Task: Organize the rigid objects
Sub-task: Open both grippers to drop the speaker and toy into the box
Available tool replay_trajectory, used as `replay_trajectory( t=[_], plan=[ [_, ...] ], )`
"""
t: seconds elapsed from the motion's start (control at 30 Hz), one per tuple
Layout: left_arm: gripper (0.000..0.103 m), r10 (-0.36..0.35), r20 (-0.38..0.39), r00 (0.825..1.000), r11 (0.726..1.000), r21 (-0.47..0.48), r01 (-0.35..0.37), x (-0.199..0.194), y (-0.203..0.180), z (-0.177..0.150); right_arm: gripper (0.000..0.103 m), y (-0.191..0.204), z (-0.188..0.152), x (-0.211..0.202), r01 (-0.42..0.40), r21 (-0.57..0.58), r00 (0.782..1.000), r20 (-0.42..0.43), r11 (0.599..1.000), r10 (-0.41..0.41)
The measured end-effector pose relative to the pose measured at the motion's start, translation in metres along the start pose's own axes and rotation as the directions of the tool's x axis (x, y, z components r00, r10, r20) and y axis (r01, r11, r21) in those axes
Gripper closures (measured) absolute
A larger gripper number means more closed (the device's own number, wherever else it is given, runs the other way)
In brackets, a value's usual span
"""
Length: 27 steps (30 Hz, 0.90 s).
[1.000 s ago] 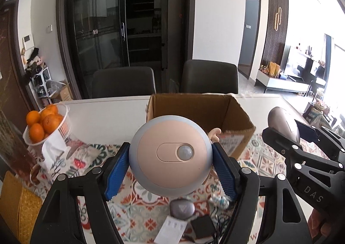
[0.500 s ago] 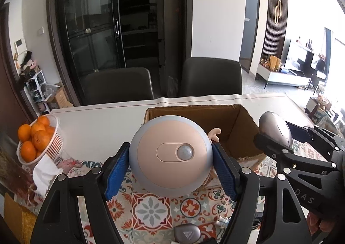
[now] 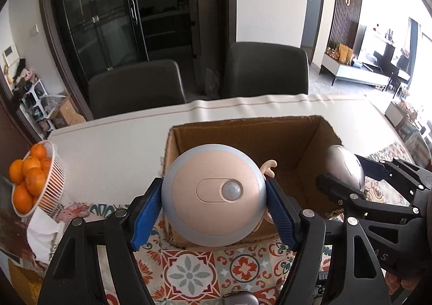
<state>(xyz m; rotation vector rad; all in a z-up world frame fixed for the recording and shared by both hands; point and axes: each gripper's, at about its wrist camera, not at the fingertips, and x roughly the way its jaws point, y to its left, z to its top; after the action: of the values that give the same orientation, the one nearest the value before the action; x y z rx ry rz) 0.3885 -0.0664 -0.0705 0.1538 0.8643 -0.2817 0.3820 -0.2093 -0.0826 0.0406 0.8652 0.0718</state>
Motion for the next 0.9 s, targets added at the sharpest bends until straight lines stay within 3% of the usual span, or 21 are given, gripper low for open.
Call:
replay_trajectory(
  t=[0.2, 0.3, 0.37, 0.6, 0.9],
  plan=[
    [0.029, 0.006, -0.054, 0.999, 1.000, 0.017, -0.005, 0.017, -0.004, 0.000, 0.049, -0.007, -0.003, 0.020, -0.009, 0.017, 0.998, -0.054, 1.000, 0.010],
    [0.029, 0.007, -0.063, 0.998, 1.000, 0.012, -0.006, 0.020, -0.005, 0.000, 0.040, -0.009, -0.003, 0.023, 0.002, 0.017, 0.998, -0.056, 1.000, -0.001],
    [0.027, 0.019, -0.048, 0.999, 1.000, 0.015, -0.018, 0.017, -0.005, 0.000, 0.033, -0.010, -0.003, 0.019, 0.022, 0.024, 0.999, -0.043, 0.999, -0.021],
    [0.007, 0.144, 0.042, 0.989, 0.989, 0.031, -0.145, -0.011, -0.009, -0.002, 0.033, -0.012, -0.005, -0.001, 0.088, 0.041, 0.996, -0.011, 0.995, -0.088],
    [0.001, 0.193, 0.125, 0.973, 0.980, 0.010, -0.196, -0.057, -0.012, -0.023, 0.027, -0.007, -0.022, -0.052, 0.135, 0.050, 0.988, 0.070, 0.990, -0.139]
  ],
)
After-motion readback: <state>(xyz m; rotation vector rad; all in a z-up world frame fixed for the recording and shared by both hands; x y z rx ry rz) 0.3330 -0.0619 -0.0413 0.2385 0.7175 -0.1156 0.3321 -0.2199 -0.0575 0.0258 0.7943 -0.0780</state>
